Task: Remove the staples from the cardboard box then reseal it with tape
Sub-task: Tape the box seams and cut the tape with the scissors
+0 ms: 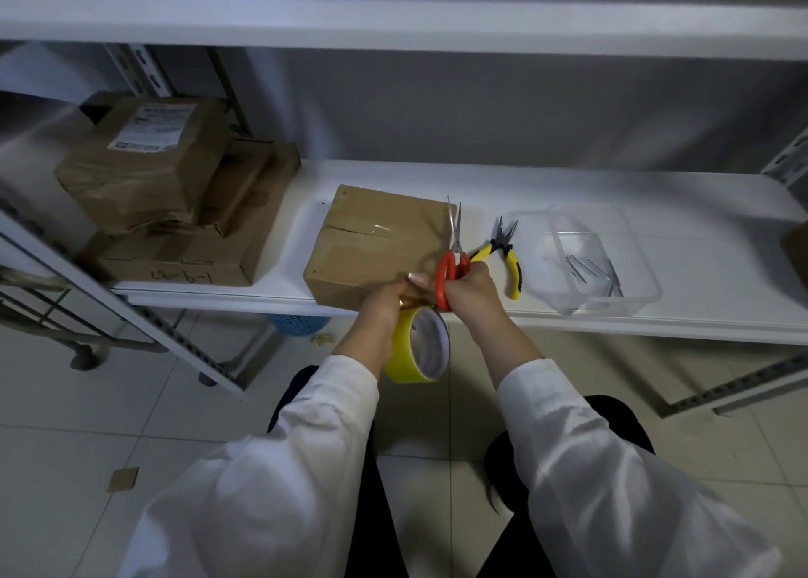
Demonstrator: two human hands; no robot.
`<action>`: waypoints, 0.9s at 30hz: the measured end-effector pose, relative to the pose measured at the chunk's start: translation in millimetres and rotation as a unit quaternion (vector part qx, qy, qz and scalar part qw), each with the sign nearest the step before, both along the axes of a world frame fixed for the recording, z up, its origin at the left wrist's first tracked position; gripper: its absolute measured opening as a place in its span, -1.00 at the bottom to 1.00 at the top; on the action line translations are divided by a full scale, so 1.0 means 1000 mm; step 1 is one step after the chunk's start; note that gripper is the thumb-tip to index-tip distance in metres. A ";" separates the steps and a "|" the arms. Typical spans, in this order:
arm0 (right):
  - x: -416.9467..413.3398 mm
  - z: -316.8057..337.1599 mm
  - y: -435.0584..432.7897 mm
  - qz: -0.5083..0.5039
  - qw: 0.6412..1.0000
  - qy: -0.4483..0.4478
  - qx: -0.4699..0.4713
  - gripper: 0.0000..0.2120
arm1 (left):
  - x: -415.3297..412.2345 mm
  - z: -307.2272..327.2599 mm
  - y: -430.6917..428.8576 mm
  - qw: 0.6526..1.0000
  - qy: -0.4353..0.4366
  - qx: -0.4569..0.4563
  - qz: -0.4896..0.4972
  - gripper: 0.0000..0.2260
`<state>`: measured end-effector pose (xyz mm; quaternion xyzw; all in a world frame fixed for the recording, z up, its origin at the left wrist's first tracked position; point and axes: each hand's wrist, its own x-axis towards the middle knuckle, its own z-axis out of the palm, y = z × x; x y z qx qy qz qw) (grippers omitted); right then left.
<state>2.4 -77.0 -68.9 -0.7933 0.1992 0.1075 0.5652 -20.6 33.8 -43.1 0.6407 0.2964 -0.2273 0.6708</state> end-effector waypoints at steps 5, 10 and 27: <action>-0.005 0.002 0.001 0.012 1.000 -0.014 -0.003 -0.54 | -0.005 -0.004 0.006 0.998 -0.030 -0.046 -0.027 -0.79; -0.004 0.004 0.005 -0.002 1.000 -0.018 -0.015 -0.61 | -0.023 -0.021 0.020 0.983 -0.125 -0.116 -0.068 -0.89; -0.009 0.007 0.006 -0.017 0.999 -0.032 -0.026 -0.64 | -0.021 -0.035 0.013 0.983 -0.118 0.116 -0.074 -0.51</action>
